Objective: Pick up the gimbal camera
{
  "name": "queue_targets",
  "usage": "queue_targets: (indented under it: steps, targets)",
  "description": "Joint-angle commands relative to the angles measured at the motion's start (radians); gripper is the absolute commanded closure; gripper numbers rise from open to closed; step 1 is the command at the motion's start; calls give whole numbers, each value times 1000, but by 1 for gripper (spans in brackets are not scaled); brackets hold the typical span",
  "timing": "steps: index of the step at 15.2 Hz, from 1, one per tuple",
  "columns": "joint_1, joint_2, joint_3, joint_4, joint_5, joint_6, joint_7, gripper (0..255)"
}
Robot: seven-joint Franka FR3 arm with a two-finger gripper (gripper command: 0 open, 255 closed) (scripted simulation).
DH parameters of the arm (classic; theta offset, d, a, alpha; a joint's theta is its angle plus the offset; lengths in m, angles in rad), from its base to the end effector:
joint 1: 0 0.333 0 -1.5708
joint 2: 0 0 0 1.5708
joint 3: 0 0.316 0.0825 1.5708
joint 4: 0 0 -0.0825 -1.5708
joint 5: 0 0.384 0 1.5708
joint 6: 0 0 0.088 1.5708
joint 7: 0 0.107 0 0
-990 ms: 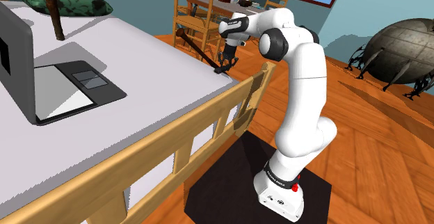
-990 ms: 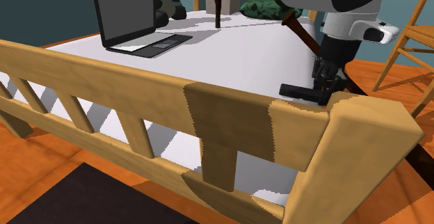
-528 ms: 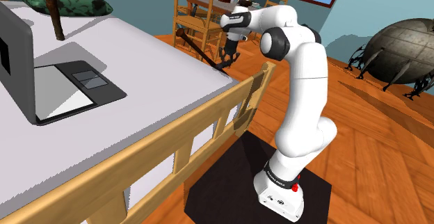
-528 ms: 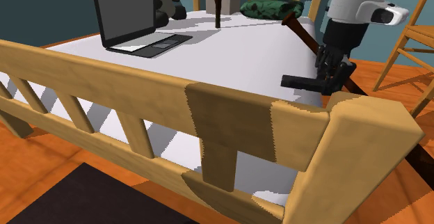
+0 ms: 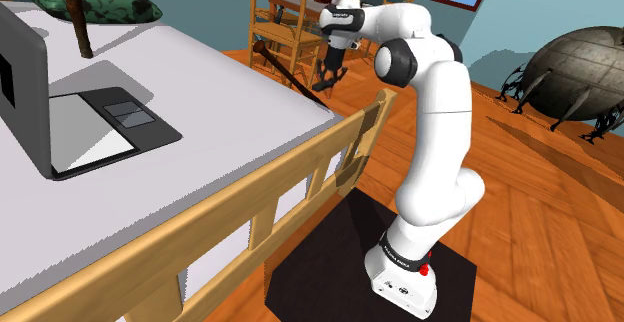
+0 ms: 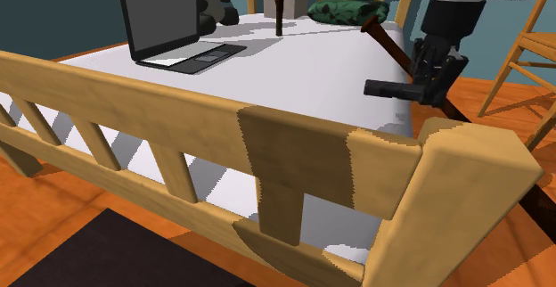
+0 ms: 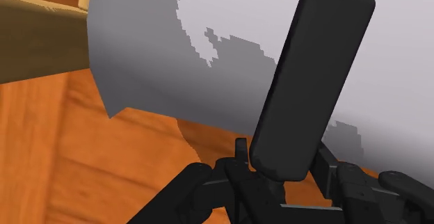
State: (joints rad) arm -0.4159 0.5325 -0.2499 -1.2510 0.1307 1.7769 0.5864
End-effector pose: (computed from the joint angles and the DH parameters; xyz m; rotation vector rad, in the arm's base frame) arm 0.5892 -0.3971 0.4633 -2.5511 1.8300 -0.0138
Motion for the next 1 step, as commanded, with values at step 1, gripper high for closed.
queue_targets:
  steps: [1]
  targets:
    - [-1,-1,0,9,0,-10,0,255]
